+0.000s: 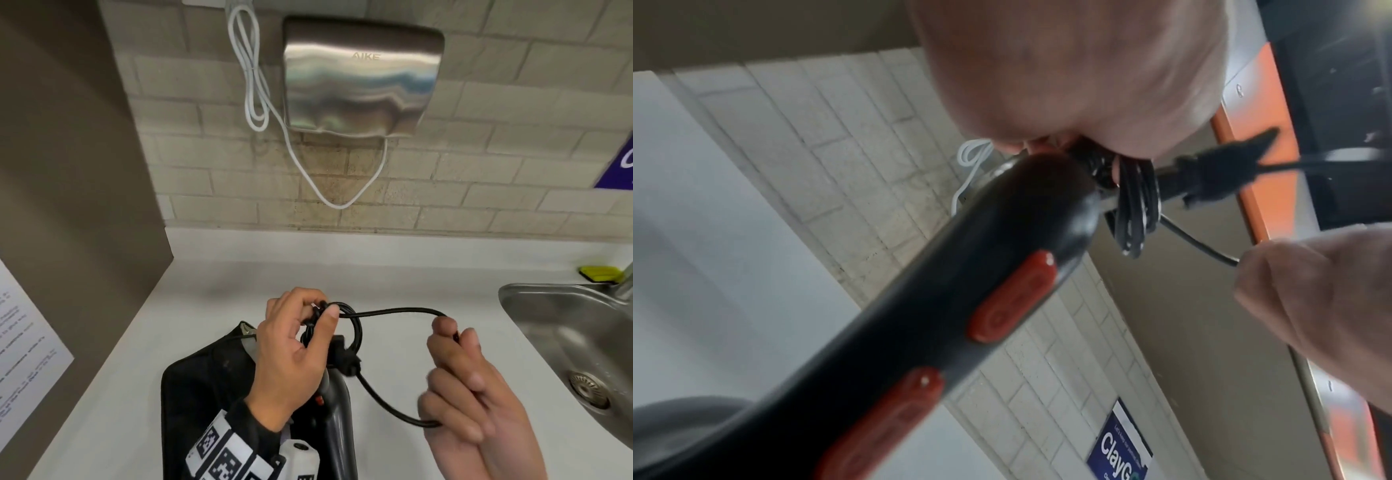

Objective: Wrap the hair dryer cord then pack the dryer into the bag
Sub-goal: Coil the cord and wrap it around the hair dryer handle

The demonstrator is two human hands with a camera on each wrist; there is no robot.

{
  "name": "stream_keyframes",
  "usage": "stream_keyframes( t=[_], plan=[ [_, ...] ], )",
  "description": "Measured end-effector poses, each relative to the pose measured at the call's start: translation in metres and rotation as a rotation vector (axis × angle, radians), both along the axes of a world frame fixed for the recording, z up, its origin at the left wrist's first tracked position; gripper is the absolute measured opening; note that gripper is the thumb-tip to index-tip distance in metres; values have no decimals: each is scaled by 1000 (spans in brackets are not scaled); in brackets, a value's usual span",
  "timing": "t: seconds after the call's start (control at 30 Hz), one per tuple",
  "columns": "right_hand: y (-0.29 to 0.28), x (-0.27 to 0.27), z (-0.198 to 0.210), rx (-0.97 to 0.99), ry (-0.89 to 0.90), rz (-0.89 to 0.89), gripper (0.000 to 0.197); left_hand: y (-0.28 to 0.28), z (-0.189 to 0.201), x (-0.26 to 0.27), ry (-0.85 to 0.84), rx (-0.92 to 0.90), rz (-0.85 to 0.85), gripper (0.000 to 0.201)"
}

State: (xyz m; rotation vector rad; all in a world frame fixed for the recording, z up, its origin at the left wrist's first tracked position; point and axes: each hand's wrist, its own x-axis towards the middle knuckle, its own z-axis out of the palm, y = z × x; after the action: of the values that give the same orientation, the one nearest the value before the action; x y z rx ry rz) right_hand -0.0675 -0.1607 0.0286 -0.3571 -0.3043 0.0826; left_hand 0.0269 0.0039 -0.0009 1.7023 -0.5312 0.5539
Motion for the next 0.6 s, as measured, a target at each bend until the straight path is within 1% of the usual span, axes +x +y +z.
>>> stream_keyframes(
  t=[0.1,0.13,0.17,0.23,0.27,0.37,0.47,0.53,0.57,0.6],
  plan=[
    [-12,0,-1,-83,30,36,41,5,-2,4,31,-39,-31,14],
    [-13,1,0,-148,37,22,37,6,-2,6,30,-44,-38,15],
    [-17,0,1,-271,66,-41,33,8,-3,6,26,-43,-41,16],
    [-28,-3,4,-585,167,-219,47,10,-3,6,14,-30,-43,17],
    [-31,-2,5,-686,188,-282,52,9,-2,6,9,-24,-45,17],
    [-43,6,6,-898,170,-415,62,8,-1,5,-2,-17,-48,19],
    [-47,9,9,-1163,118,-498,69,10,0,7,1,-25,-56,21],
    [-45,10,7,-1248,84,-518,65,12,0,8,-4,-23,-58,21],
    [-43,10,5,-1263,84,-528,57,13,0,8,-11,-16,-55,20],
    [-40,11,2,-1272,75,-524,43,14,0,7,-20,-7,-52,19]
  ],
)
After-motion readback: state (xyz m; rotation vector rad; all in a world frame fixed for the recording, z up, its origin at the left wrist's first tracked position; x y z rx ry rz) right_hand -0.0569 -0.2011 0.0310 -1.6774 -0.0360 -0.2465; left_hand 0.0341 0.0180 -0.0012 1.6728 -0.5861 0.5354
